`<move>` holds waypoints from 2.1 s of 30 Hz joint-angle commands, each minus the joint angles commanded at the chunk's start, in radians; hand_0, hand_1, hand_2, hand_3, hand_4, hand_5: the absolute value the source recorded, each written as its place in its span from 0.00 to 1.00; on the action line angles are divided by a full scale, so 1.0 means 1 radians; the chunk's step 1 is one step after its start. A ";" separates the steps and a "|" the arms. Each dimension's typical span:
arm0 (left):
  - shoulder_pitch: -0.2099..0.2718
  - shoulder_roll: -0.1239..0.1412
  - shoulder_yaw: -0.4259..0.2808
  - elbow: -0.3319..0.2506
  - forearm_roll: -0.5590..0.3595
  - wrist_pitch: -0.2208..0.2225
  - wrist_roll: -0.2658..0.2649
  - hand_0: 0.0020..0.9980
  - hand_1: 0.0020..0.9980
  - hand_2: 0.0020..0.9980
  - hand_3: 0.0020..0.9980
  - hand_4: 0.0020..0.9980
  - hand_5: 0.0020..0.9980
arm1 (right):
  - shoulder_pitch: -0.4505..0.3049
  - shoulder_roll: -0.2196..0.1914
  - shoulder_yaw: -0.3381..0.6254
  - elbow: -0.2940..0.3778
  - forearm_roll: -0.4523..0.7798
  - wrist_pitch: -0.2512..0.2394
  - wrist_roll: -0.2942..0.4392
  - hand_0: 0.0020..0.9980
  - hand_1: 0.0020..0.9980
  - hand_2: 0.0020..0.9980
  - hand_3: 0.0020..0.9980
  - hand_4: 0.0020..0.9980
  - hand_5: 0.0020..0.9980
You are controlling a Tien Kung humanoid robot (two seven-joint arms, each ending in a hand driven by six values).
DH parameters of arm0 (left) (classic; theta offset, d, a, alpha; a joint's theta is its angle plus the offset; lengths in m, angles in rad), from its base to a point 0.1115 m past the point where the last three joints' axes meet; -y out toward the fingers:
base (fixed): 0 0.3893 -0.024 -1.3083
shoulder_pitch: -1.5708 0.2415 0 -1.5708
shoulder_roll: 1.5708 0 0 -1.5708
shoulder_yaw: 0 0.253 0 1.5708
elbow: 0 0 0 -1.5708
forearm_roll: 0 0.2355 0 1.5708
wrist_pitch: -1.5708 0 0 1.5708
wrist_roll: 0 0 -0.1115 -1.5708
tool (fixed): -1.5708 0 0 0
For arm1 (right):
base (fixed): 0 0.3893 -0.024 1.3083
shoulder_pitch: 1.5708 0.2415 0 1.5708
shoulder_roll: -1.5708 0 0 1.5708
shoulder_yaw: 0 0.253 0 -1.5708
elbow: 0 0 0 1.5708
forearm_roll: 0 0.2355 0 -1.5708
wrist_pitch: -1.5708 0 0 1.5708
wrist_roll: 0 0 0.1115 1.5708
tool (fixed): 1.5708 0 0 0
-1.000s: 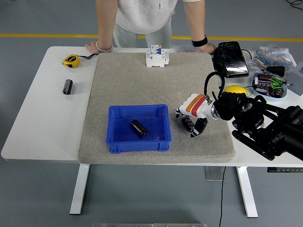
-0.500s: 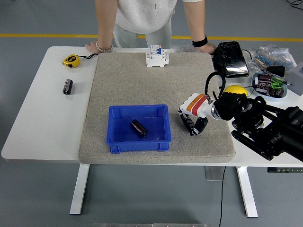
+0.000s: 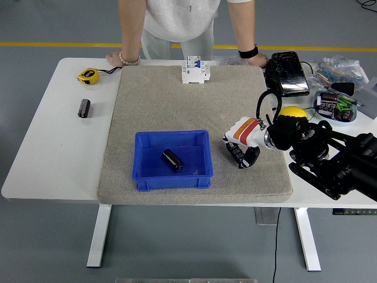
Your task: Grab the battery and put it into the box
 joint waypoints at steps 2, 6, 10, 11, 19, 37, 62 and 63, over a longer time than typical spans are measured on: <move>0.000 0.000 -0.001 0.000 0.000 0.000 0.000 0.74 0.70 0.80 0.73 0.75 0.51 | 0.001 -0.002 0.002 0.002 0.000 0.001 0.000 0.49 0.47 0.50 0.50 0.82 0.21; 0.001 0.001 -0.002 0.001 0.003 0.000 0.000 0.74 0.70 0.80 0.73 0.75 0.51 | 0.005 -0.008 0.008 0.006 -0.004 0.003 0.000 0.49 0.47 0.50 0.50 0.82 0.21; 0.003 0.002 -0.006 0.002 0.006 0.000 0.001 0.74 0.70 0.80 0.73 0.75 0.51 | 0.010 -0.017 0.026 0.021 -0.010 0.008 0.000 0.48 0.47 0.50 0.50 0.81 0.20; 0.004 0.003 -0.007 0.002 0.008 0.000 0.001 0.74 0.70 0.80 0.73 0.75 0.51 | 0.010 -0.020 0.036 0.028 -0.012 0.010 0.000 0.48 0.47 0.50 0.50 0.81 0.20; 0.008 0.004 -0.014 0.003 0.017 0.001 0.003 0.74 0.70 0.80 0.73 0.75 0.51 | 0.019 -0.033 0.108 0.091 -0.028 0.021 -0.005 0.49 0.47 0.50 0.50 0.81 0.20; 0.012 0.007 -0.014 0.003 0.017 0.002 0.003 0.74 0.70 0.79 0.73 0.75 0.51 | 0.023 -0.002 0.139 0.308 -0.012 0.059 -0.039 0.50 0.47 0.50 0.50 0.81 0.20; 0.011 0.007 -0.005 0.001 0.003 0.005 0.000 0.74 0.69 0.79 0.73 0.75 0.52 | 0.042 0.031 0.080 0.316 0.036 0.020 -0.027 0.63 0.68 0.78 0.92 0.99 0.31; 0.011 0.007 -0.005 0.001 0.003 0.005 0.000 0.74 0.69 0.79 0.73 0.75 0.52 | 0.041 0.029 0.087 0.315 0.034 0.021 -0.027 0.63 0.68 0.78 0.92 0.99 0.31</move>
